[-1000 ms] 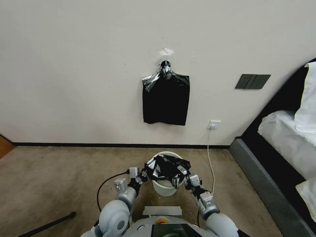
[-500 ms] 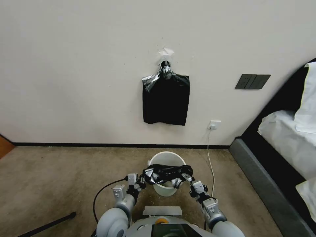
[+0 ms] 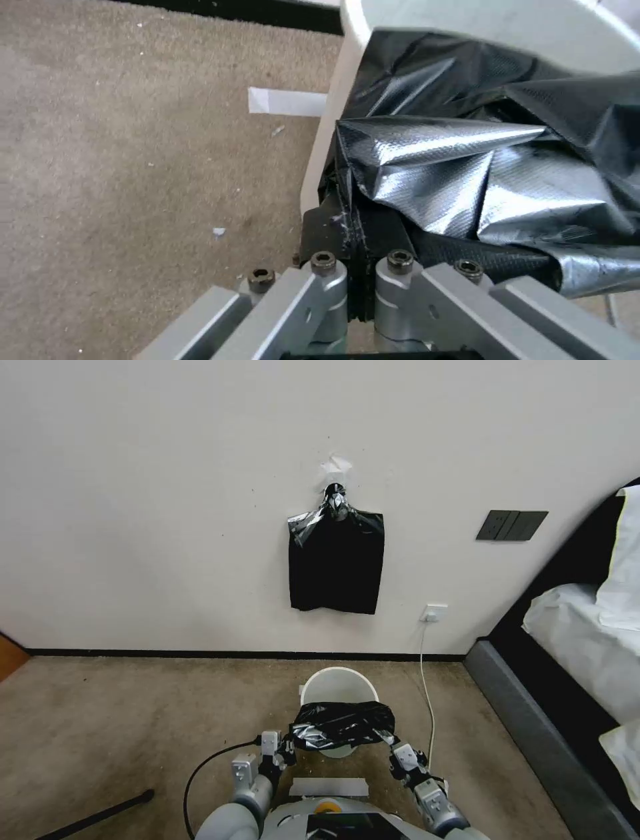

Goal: Place a trash bag onto the trash bin.

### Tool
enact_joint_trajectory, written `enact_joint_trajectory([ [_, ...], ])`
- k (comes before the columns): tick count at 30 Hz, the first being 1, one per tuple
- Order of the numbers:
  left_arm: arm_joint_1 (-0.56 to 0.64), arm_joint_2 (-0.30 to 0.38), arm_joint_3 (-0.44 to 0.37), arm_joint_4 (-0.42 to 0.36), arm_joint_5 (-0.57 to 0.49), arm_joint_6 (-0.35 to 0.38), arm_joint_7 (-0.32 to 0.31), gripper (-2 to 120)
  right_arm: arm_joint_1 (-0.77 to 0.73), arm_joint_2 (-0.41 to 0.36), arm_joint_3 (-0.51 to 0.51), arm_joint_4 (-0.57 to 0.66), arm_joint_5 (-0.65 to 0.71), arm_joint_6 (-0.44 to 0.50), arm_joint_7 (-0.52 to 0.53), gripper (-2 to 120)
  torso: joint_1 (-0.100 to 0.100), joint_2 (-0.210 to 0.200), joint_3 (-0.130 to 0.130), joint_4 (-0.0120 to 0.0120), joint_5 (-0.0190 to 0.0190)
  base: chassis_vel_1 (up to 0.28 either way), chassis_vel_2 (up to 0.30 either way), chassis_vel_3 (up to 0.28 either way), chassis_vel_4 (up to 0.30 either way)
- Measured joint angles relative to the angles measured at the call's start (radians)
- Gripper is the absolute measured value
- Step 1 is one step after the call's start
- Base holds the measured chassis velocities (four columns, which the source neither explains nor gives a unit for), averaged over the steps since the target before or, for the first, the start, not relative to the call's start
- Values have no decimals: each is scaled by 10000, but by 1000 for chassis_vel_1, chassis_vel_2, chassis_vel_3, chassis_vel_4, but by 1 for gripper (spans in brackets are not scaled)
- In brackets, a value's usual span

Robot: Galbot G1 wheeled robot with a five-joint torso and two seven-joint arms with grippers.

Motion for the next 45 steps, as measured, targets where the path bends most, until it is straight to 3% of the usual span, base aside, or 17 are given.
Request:
enact_joint_trajectory([
  [28, -1209, -538, -37, 1935, 474, -929, 719, 0, 1235, 432, -418, -1394, 230, 86, -303, 0, 0, 0, 0, 1, 0, 0, 0, 0, 0],
  [34, -1116, -407, -100, 1687, 566, -992, 843, 17, 1090, 417, -319, -1249, 180, 23, -682, 3, 0, 0, 0, 0, 0, 0, 0, 0, 0],
  [37, -899, -229, -242, 1404, 695, -640, 968, 32, 820, 313, -81, -868, 88, -324, -1224, 18, 0, 0, 1, 0, 0, 0, 0, 0, 0],
  [38, -899, -229, -242, 1404, 695, -640, 968, 32, 820, 313, -81, -868, 88, -324, -1224, 18, 0, 0, 1, 0, 0, 0, 0, 0, 0],
  [40, -713, -41, -505, 1228, 929, -413, 1477, 42, 645, 219, 142, -574, -77, -596, -1604, 30, 0, 0, 0, 1, 0, 0, 0, 0, 0],
  [42, -657, 26, -631, 1170, 1014, -339, 1721, 48, 576, 189, 249, -446, -172, -780, -1785, 33, 0, 0, 0, 0, -1, 0, 0, 0, 0],
  [45, -381, 292, -1171, 939, 1383, -162, 2899, 63, 272, 72, 689, -86, -724, -1254, -2403, 48, 0, 0, 0, 0, 0, 0, 0, 0, 0],
])
